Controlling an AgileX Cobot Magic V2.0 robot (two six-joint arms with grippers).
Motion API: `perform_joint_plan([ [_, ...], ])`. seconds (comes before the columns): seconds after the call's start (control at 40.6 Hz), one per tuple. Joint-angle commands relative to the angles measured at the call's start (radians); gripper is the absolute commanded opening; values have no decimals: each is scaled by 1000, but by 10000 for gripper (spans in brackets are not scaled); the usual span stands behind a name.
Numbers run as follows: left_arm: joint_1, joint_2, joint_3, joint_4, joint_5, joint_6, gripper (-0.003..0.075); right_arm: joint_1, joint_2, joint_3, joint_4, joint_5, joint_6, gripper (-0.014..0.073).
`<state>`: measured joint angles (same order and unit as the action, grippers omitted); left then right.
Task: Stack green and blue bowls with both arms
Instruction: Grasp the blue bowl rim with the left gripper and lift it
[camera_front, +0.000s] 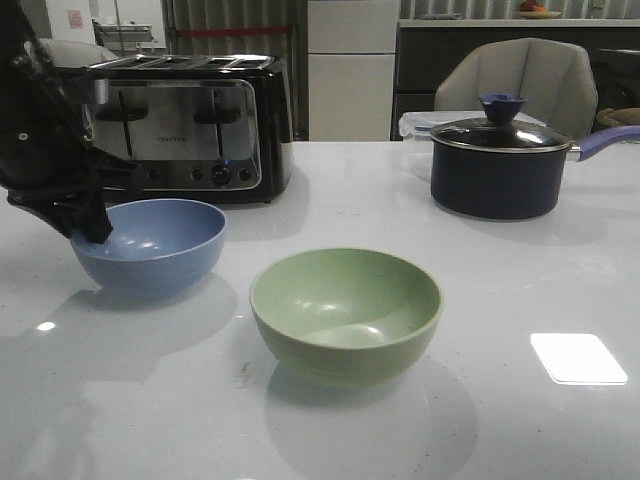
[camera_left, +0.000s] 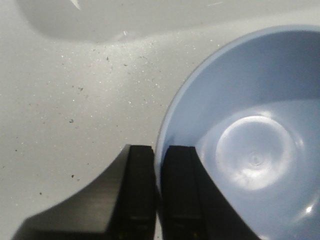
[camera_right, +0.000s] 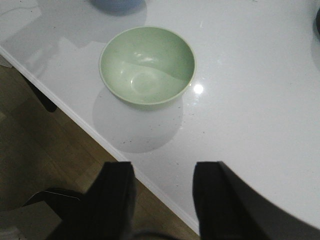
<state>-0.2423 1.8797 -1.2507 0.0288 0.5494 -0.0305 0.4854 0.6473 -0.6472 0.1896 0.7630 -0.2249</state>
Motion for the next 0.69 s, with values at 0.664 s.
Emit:
perform_joint_plan([
  [0.664,-329,-331,-37,-165,74,78,93,-1,-3,-24,7,-63,-12,403],
])
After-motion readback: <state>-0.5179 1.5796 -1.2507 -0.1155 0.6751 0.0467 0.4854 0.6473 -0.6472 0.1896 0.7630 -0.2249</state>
